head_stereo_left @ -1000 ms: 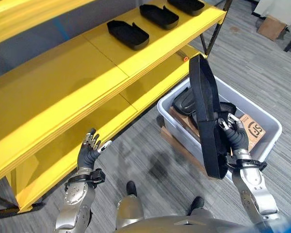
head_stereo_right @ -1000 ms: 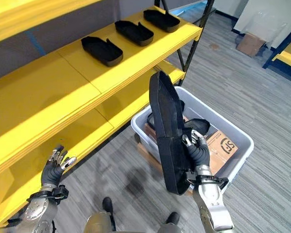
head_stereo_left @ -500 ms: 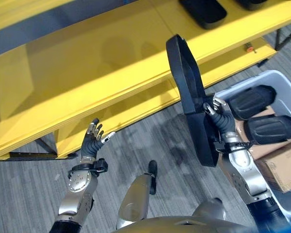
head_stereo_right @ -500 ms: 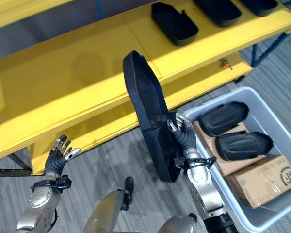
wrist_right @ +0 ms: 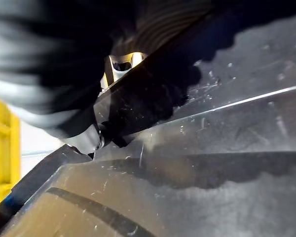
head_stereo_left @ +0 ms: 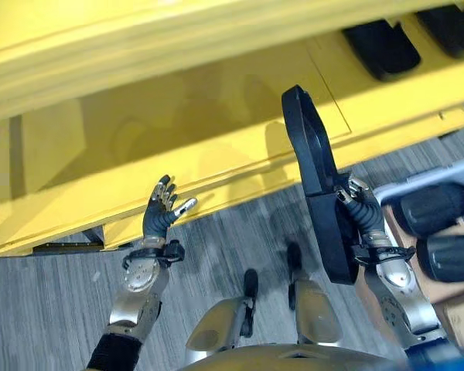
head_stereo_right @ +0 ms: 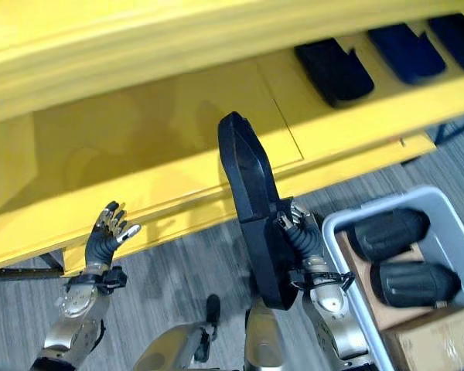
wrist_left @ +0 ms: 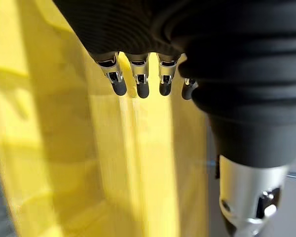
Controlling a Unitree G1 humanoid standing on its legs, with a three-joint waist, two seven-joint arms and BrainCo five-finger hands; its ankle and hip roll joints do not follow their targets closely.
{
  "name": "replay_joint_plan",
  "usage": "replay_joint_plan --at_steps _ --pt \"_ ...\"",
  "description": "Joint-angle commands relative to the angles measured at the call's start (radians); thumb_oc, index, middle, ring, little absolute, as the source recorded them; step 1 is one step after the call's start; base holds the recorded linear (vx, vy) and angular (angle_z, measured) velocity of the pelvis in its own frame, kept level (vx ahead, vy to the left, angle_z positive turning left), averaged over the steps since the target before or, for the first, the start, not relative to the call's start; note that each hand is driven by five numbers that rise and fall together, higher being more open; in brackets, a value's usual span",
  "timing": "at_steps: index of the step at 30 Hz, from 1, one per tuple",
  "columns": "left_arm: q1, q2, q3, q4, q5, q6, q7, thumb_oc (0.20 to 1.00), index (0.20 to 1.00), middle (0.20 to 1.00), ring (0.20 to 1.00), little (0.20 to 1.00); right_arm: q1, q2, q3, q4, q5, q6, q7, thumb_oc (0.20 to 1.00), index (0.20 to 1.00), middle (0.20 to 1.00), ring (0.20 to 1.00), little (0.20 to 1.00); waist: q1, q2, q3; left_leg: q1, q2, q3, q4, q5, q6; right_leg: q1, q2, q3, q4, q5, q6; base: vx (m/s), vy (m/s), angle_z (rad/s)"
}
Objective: Move parts from the plastic box to the shelf.
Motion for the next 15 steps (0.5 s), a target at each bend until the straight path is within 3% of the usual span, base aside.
replay_joint_plan --at_steps 1,2,10,15 --pt "0.019 0.055 0.054 -0.113 0.006 -0.036 -0.033 1.0 1.0 1.0 1.0 1.0 0.016 -0.005 -0.038 -0.081 0.047 -0.079 0.017 0.2 0.2 0.2 0.2 0.2 -0.019 -0.033 -0.095 -0.031 0.205 0.028 -0.044 0.023 -0.117 -0.006 -0.065 -0.003 0.028 -0.031 0.092 0.16 -0.291 -0.12" --pt "0.032 0.041 0.059 -0.116 -0.005 -0.03 -0.034 1.0 1.0 1.0 1.0 1.0 0.019 -0.01 -0.05 -0.081 0.04 -0.082 0.013 0.2 0.2 0.2 0.2 0.2 -0.016 -0.031 -0.112 0.004 0.236 0.033 -0.078 0.04 -0.133 0.012 -0.045 -0.015 0.04 -0.061 0.081 0.12 -0.227 -0.1" --pt "0.061 0.019 0.062 -0.119 -0.01 -0.019 -0.044 1.0 1.0 1.0 1.0 1.0 0.027 -0.014 -0.057 -0.079 0.049 -0.074 0.01 0.2 0.2 0.2 0.2 0.2 -0.011 -0.014 -0.144 0.053 0.278 0.029 -0.119 0.067 -0.154 0.058 -0.014 -0.044 0.061 -0.111 0.06 0.05 -0.111 -0.02" --pt "0.092 -0.005 0.071 -0.117 -0.022 -0.006 -0.049 1.0 1.0 1.0 1.0 1.0 -0.002 -0.028 -0.048 -0.077 0.05 -0.072 0.005 0.2 0.2 0.2 0.2 0.2 0.006 0.001 -0.169 0.074 0.315 -0.001 -0.117 0.1 -0.175 0.1 0.021 -0.065 0.095 -0.164 0.03 0.03 -0.154 0.09"
